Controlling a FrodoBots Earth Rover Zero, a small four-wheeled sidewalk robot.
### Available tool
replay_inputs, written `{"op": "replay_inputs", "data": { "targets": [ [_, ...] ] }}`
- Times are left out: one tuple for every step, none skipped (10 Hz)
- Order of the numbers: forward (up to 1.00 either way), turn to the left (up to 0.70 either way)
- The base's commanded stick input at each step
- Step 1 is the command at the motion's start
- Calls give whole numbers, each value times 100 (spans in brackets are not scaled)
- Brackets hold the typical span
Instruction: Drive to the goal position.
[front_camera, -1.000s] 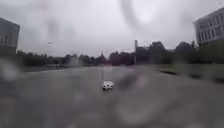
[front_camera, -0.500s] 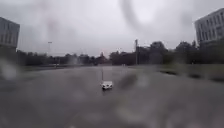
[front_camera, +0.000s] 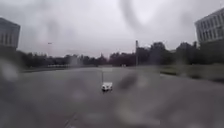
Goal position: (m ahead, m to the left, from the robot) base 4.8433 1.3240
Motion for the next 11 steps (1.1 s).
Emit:
{"op": "replay_inputs", "data": {
  "targets": [
    [100,0],
    [100,0],
    [100,0],
    [100,0],
    [100,0],
    [100,0],
    [100,0],
    [100,0],
    [100,0],
    [100,0],
    [100,0]
  ]
}}
